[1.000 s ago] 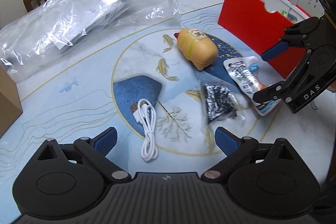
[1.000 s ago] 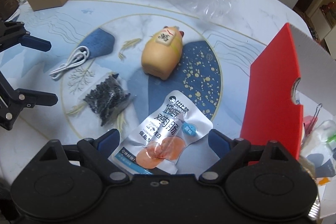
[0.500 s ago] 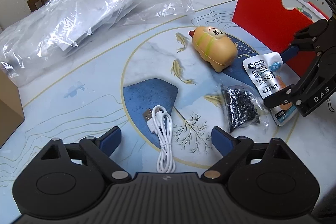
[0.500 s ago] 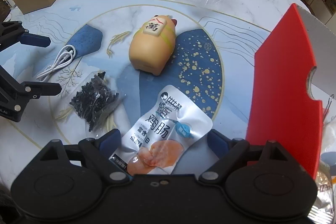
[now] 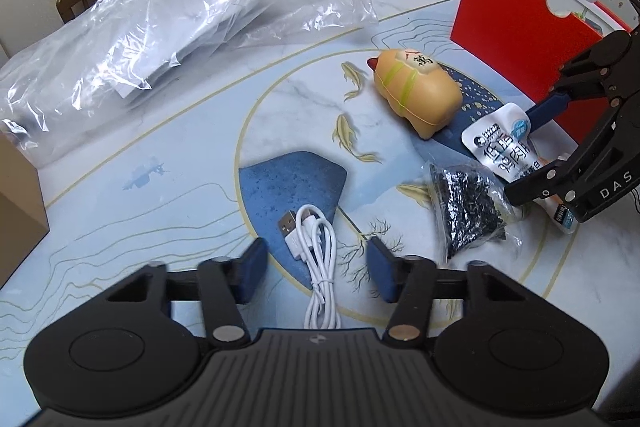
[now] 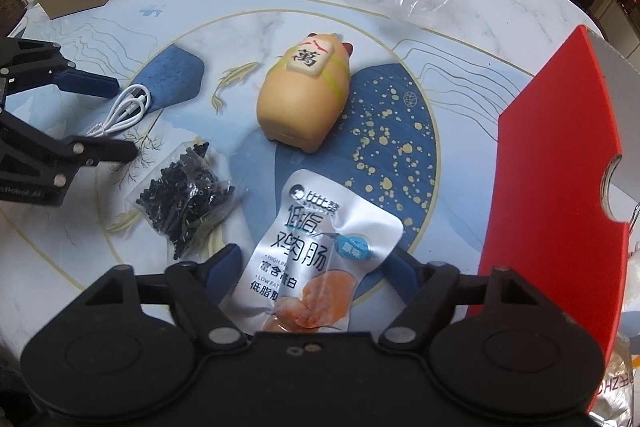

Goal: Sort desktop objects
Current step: 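Grasp the white USB cable with the left tool while the right tool grasps the white sausage packet, then carry the cable with the left tool while the right tool carries the sausage packet to the shoebox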

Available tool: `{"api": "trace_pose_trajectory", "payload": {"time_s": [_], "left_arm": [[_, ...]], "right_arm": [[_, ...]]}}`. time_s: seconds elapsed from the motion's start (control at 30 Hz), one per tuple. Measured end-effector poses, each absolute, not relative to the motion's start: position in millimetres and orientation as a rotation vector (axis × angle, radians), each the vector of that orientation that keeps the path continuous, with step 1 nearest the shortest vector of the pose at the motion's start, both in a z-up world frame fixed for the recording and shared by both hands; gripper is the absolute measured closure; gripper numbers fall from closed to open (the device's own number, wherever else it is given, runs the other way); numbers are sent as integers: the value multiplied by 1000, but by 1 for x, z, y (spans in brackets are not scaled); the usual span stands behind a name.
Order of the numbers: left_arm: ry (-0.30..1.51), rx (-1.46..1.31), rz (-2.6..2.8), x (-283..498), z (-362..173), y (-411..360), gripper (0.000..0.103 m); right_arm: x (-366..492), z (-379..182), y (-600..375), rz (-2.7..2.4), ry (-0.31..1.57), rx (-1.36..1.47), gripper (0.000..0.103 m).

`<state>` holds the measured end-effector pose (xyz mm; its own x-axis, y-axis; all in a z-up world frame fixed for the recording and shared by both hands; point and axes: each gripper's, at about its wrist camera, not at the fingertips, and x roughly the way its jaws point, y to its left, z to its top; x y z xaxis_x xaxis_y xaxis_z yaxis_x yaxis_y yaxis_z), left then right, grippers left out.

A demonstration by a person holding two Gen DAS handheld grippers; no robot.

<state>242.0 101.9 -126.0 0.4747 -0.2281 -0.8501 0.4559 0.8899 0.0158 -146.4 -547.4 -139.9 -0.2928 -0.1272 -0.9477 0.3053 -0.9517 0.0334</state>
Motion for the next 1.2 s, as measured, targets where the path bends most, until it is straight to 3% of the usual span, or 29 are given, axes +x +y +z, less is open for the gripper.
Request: {"api": "trace_pose_trajectory", "payload": {"time_s": [0.03,0.1,0.23,0.83,1.03,1.2], "left_arm": [[992,257,-427,241,-125,101,56],[991,260,-431,240,-124,99,70],[995,260,-433,239,-123,97,81],[1008,189,-430,216,-117,103,87],[1008,166,-442,204,-109,104,97],[1009,148,-444,194,-107,105,97]], "right_arm": [[-146,-139,-548,-2316,226,1676,34],[-145,-138,-550,-2310,232,1671,39],[-143,-137,-551,-2307,231,1674,42],[-108,-119,-542,-2308,191,1673,44],[-92,-107,-542,-2303,176,1655,44],[-81,-97,-539,-2312,160,1636,44]]}}
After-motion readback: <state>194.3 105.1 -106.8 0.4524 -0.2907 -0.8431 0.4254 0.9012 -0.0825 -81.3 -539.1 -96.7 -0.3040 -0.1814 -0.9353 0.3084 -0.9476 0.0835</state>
